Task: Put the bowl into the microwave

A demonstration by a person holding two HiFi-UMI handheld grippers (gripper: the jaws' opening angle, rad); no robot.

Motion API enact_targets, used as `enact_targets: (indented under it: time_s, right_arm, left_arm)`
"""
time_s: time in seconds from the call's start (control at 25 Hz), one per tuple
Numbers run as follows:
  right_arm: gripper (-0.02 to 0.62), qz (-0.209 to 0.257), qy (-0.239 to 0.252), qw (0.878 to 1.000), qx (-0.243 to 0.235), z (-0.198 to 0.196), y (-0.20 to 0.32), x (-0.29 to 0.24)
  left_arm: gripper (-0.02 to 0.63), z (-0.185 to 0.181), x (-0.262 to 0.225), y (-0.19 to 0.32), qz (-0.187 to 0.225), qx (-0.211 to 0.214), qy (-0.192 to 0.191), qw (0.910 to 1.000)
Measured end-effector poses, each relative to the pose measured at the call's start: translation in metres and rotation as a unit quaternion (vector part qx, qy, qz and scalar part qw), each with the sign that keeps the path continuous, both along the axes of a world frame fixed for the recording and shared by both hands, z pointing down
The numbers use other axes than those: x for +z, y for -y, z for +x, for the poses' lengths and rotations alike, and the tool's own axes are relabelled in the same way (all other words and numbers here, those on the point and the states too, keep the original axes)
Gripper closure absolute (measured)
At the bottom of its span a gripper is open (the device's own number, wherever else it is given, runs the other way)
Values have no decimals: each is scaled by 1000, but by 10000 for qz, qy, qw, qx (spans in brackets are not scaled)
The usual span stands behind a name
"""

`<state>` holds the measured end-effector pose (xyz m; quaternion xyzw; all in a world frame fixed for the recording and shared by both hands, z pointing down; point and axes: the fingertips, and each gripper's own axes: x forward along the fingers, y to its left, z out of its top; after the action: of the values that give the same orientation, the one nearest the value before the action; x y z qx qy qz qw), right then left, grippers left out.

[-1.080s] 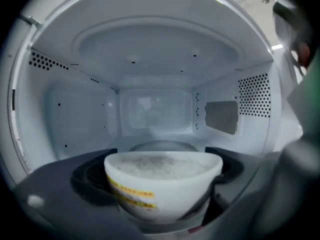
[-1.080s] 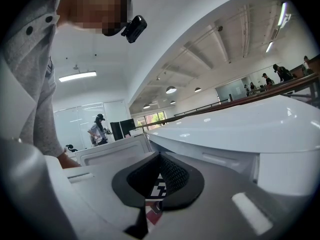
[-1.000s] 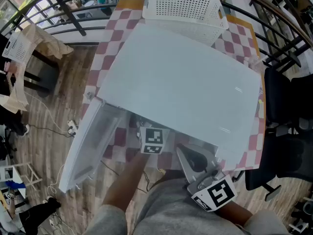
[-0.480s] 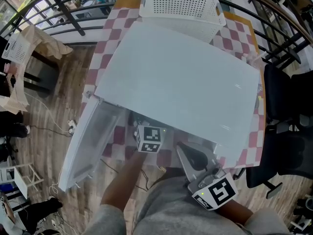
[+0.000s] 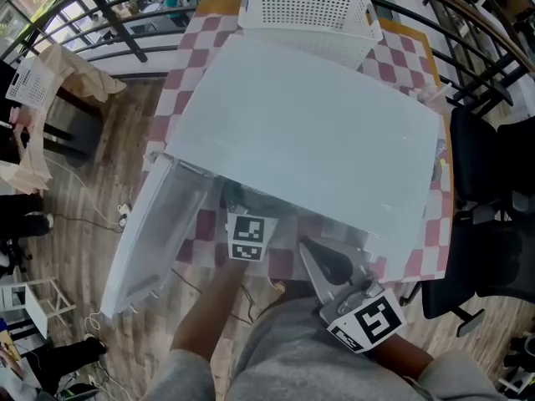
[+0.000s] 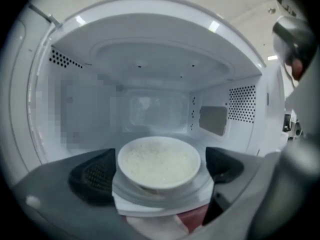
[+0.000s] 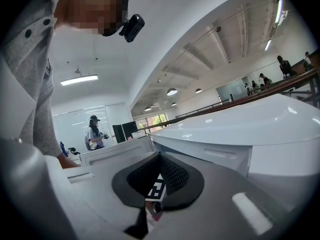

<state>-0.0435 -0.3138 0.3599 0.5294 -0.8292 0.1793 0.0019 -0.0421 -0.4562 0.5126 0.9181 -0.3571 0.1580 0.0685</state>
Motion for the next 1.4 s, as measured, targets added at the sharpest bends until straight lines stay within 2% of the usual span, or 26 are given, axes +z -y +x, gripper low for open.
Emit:
enact_targets:
  time_s: [0.16,0.28,0.44,0.6,0.76,0.8,0.84,1.04,1.4]
  right_arm:
    - [601,86,30,9998,-172,-11,-7,-7]
    - [601,198,37,9994,-290,-17,-15,-16]
    - [601,287,-2,9991,-320,-15,-29,-22]
    - [601,433,-98,9986,-283,-8,-50,-32]
    - [601,469,-113,9987,-143,3,-71,-39]
    - [601,471,-126,9988,-111,6,-76,-41]
    - [602,465,-138,9988,-88,9,-80,-41]
    - [601,480,-327,9983,33,24,-98,-47]
    - [601,431,-549,9975,-58,27,-116,-46]
  left_arm:
    - [58,-23,-16,-20,108,-157,-80,9998]
    - [72,-49,-41,-46,154,-373,-330,9986]
    - [165,-81,-88,-95,435,-586,-651,9952]
    - [364,-118,-122,-145,588,-1081,-696,9900]
    - [522,-146,-148,-183,720,-1550,-762,9823]
    - [578,-150,-153,-191,735,-1636,-782,9807]
    - [595,-154,-156,-197,740,-1707,-806,9792]
    - [595,-172,-164,-221,826,-2048,-648,9732]
    - [596,-192,-155,-248,573,-2489,-331,9663]
